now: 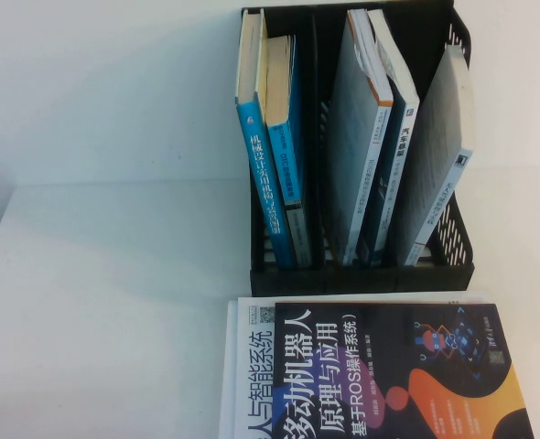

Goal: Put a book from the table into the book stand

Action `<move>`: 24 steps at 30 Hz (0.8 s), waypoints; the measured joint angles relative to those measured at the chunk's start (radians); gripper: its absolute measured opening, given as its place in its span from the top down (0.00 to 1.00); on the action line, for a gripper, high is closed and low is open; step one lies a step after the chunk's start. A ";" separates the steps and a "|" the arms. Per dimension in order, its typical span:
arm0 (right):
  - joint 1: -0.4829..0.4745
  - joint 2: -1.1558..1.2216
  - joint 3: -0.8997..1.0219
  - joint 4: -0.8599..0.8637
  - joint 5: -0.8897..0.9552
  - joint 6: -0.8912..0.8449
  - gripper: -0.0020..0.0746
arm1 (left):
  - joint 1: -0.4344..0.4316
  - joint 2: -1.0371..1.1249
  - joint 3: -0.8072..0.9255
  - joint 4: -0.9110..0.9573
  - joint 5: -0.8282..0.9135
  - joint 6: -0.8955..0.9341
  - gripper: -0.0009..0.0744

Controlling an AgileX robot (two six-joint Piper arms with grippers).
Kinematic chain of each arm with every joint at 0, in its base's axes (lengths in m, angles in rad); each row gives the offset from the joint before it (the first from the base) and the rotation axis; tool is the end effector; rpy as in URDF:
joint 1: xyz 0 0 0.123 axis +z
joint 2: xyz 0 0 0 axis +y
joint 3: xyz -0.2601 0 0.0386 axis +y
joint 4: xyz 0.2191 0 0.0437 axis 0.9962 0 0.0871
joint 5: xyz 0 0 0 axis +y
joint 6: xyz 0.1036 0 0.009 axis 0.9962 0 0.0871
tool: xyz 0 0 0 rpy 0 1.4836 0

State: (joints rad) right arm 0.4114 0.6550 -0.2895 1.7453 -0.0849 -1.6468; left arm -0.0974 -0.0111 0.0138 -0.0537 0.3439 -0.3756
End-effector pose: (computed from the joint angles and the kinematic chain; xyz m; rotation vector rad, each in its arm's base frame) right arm 0.1287 0.0468 0.2446 -0.2335 1.8573 0.2752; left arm 0.0587 -0.0076 0.1751 -0.2895 1.8240 -0.3840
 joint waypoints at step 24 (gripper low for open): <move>-0.296 -0.595 0.256 -0.186 0.020 0.179 0.98 | 0.000 0.000 0.000 0.000 0.001 -0.004 0.99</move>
State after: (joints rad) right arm 0.1155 0.0600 -0.0334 1.5598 -0.0647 -1.4680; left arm -0.0974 -0.0111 0.0138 -0.0537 0.3445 -0.3795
